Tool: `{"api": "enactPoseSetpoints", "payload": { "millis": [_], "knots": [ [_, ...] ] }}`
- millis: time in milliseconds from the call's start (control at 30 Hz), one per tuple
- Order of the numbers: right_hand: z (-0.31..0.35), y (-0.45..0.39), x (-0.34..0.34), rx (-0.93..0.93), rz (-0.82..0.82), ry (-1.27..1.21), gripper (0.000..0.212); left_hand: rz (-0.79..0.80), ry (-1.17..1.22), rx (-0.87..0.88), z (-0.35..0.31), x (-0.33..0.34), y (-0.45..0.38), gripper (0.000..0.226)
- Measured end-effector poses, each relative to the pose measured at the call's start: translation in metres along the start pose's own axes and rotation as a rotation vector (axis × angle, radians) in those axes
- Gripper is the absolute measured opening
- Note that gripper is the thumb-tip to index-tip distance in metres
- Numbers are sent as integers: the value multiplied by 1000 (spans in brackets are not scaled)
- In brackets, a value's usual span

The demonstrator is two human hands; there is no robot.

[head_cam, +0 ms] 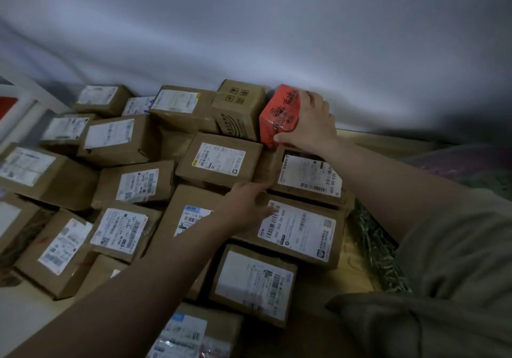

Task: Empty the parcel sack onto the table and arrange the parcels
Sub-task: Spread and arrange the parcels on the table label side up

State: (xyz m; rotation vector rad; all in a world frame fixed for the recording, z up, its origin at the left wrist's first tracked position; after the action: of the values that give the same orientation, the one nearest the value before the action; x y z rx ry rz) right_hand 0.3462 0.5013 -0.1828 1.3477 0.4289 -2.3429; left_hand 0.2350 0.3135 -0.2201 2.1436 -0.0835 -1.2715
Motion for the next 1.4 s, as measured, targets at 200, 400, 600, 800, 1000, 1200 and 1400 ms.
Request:
{"api": "enactPoseSetpoints", "payload": {
  "millis": [200,400,600,800,1000,1200,1400],
  "knots": [
    [-6,-7,0,-14,16,45,123,47,142,-39,3,0,-7,56],
    [10,30,-47,-175,-193,-95,112,-254,519,-7,2,-54,7,56],
    [46,100,-102,-448,-415,-229,112,133,1398,-281,13,-56,5,80],
    [95,150,-113,-640,-498,-204,89,588,1599,-192,-22,-45,36,69],
    [83,156,-101,-381,-327,-267,77,450,1729,-57,-9,-68,50,52],
    [61,159,-56,165,-134,-1065,91,300,1638,19,3,-90,59,54],
    [48,144,-44,231,-200,-1041,82,175,1393,-44,13,-84,49,51]
  ]
}}
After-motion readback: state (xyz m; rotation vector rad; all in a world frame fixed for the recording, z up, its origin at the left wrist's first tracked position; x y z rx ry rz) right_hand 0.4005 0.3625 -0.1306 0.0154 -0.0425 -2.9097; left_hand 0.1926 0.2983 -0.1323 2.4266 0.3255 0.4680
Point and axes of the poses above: each hand's wrist, its own y-axis away from the middle knuckle, its own x-axis out of the palm, z = x × y, the point moved 10 cm from there along -y, towards the middle knuckle, and after that the axes turned 13 degrees about -x, right-handed, at the moved point
